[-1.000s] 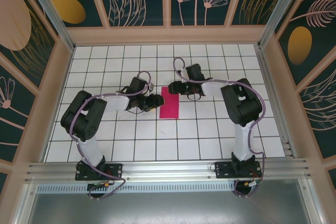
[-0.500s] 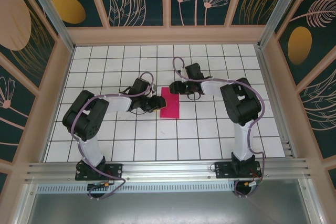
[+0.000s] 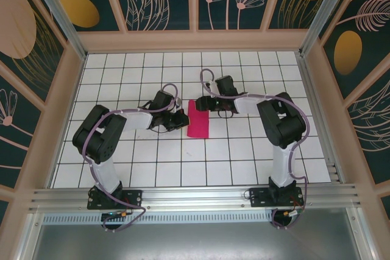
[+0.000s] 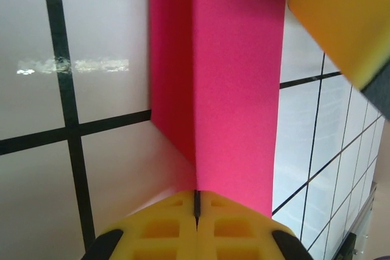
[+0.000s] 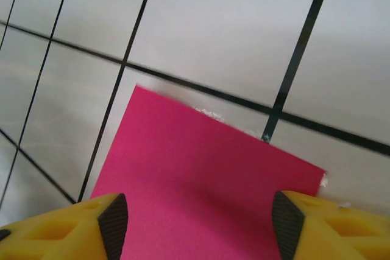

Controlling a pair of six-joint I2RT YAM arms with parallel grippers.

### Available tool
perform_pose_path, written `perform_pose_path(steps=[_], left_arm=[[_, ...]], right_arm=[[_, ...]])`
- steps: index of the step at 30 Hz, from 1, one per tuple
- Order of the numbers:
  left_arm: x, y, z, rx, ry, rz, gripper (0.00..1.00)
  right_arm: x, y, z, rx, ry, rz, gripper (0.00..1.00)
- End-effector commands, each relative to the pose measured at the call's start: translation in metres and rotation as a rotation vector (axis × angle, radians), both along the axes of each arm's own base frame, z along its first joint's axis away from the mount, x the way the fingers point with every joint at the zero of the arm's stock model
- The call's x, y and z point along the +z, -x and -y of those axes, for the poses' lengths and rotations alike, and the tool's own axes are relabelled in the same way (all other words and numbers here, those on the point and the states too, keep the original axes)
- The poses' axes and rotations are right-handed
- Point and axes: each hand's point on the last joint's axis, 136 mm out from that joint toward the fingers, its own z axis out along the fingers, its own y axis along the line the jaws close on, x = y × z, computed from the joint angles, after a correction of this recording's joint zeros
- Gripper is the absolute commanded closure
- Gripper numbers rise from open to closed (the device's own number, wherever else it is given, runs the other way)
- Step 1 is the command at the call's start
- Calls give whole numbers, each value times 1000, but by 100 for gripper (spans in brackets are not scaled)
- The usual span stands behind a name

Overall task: Fold a paper plane with a square sheet of paper (fold left side to right side)
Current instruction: Third fold the triangle at the center of the table.

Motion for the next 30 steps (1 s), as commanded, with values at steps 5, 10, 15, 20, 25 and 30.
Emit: perform_pose_path(steps=[5,10,15,20,25,30], left_arm=[[21,1,4,17,45,30,99],[29,4,8,22,76,25,100],[31,9,6,28,82,18,100],[27,11,4,35,78,5,100],[28,12,6,31,79,7,100],[28,13,6,28,79,7,100]], right_arm=[[75,23,27,-20,17,396,24],[79,87,14,85,166,623,22],[68,132,0,159,257,710,22],[48,154,-11,226,407,776,22],[37,160,-23,277,517,848,21],[30,156,-38,312,607,917,20]])
